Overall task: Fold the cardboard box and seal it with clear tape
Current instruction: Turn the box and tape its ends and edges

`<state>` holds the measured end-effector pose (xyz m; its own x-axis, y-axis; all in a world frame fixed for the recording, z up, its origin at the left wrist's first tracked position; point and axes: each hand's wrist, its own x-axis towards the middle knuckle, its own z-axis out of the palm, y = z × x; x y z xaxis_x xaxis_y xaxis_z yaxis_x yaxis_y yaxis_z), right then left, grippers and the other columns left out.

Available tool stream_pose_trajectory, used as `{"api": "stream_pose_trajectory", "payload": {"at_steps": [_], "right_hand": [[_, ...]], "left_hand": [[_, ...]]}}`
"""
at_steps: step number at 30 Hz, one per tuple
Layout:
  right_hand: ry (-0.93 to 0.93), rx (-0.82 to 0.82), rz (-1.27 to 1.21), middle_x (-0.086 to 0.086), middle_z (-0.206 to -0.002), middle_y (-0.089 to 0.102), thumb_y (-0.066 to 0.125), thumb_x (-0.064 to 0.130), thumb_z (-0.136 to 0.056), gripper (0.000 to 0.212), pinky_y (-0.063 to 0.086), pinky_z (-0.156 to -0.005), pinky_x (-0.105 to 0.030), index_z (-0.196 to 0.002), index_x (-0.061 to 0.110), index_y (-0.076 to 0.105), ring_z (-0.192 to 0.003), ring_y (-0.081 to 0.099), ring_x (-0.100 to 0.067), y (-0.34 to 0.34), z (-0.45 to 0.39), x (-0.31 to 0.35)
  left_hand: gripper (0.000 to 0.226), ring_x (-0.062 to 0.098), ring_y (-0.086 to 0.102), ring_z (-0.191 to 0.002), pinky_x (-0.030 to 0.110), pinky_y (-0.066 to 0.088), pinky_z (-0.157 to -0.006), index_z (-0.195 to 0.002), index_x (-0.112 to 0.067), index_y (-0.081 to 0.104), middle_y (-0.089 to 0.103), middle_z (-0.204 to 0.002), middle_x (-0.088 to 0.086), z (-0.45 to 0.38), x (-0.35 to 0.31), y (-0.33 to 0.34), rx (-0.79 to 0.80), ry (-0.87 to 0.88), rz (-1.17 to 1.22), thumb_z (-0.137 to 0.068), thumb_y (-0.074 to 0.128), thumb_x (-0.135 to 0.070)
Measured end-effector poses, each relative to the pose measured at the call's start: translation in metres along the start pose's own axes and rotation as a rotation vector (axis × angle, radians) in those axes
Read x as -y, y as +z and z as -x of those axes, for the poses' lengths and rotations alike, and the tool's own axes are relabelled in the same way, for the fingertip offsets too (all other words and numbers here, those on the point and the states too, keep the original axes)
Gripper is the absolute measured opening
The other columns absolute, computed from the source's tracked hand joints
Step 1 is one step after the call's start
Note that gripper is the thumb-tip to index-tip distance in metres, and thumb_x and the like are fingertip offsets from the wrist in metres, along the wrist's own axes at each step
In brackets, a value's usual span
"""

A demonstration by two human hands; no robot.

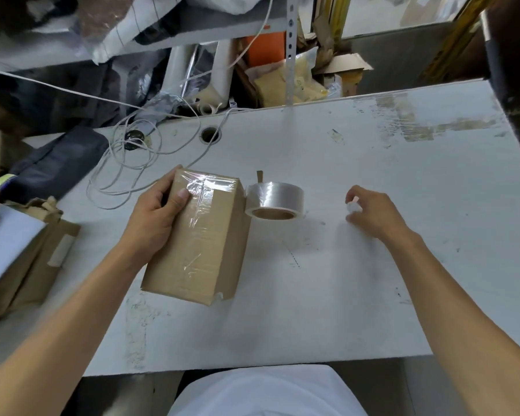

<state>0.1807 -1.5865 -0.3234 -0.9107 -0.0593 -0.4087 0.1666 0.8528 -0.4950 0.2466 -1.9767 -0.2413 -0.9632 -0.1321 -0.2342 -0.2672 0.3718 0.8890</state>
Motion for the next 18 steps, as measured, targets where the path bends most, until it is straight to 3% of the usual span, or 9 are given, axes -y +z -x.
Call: {"api": "stream_pose_trajectory", "payload": {"at_steps": [3,5,8,10,14,16,18], "right_hand": [[-0.082,-0.205,-0.338,-0.004,-0.079,0.062,0.084,0.020,-0.074,0.030,0.043,-0.048,-0.017,-0.089,0.019,0.058,-0.059,0.055,-0.015,-0.016,0.019,0.048],[-0.135,-0.355,-0.596,-0.002,-0.073,0.058,0.085,0.028,-0.074,0.038,0.045,-0.049,-0.023,-0.080,0.022,0.048,-0.056,0.057,-0.016,-0.020,0.036,0.087],[-0.165,-0.340,-0.899,-0.007,-0.081,0.064,0.076,0.028,-0.086,0.029,0.056,-0.050,-0.032,-0.083,0.018,0.049,-0.056,0.070,-0.020,-0.005,0.049,0.134],[-0.152,-0.299,-0.907,0.002,-0.086,0.064,0.065,0.028,-0.094,0.016,0.058,-0.054,-0.032,-0.094,0.013,0.059,-0.062,0.073,-0.015,0.011,0.051,0.152],[-0.118,-0.250,-0.844,0.010,-0.084,0.061,0.049,0.030,-0.102,0.021,0.050,-0.057,-0.017,-0.101,0.014,0.063,-0.066,0.063,0.008,0.031,0.045,0.163],[-0.110,-0.299,-0.811,0.012,-0.085,0.062,0.047,0.028,-0.103,0.020,0.051,-0.056,-0.016,-0.102,0.015,0.063,-0.070,0.062,0.006,0.035,0.045,0.163],[-0.108,-0.386,-0.741,0.009,-0.084,0.064,0.046,0.028,-0.103,0.020,0.053,-0.061,-0.026,-0.101,0.017,0.063,-0.076,0.063,-0.005,0.039,0.045,0.165]], "left_hand": [[0.043,0.002,0.061,-0.115,0.020,0.044,-0.096,-0.144,-0.035,0.048,0.063,-0.132,-0.011,0.001,-0.004,0.002,-0.006,0.001,-0.014,-0.102,0.054,-0.024],[0.041,0.000,0.061,-0.114,0.017,0.045,-0.094,-0.140,-0.038,0.049,0.064,-0.128,-0.015,0.002,-0.006,0.002,-0.008,-0.003,-0.014,-0.102,0.055,-0.024],[0.038,-0.002,0.061,-0.113,0.016,0.045,-0.093,-0.135,-0.042,0.052,0.066,-0.123,-0.019,0.002,-0.007,0.002,-0.012,-0.002,-0.025,-0.101,0.055,-0.024],[0.042,0.005,0.059,-0.121,0.023,0.044,-0.101,-0.142,-0.034,0.050,0.063,-0.133,-0.012,0.002,-0.005,0.001,-0.008,-0.001,-0.025,-0.101,0.055,-0.025],[0.049,0.009,0.058,-0.125,0.027,0.042,-0.104,-0.147,-0.028,0.047,0.061,-0.138,-0.006,0.001,-0.003,0.000,0.006,0.005,-0.020,-0.098,0.057,-0.030],[0.050,0.009,0.058,-0.124,0.027,0.042,-0.104,-0.147,-0.028,0.047,0.061,-0.137,-0.007,0.000,-0.002,0.000,0.004,0.003,-0.021,-0.098,0.057,-0.031],[0.048,0.008,0.059,-0.122,0.026,0.043,-0.103,-0.147,-0.028,0.046,0.061,-0.136,-0.007,0.000,-0.001,0.000,-0.003,0.000,-0.016,-0.100,0.056,-0.027]]}}
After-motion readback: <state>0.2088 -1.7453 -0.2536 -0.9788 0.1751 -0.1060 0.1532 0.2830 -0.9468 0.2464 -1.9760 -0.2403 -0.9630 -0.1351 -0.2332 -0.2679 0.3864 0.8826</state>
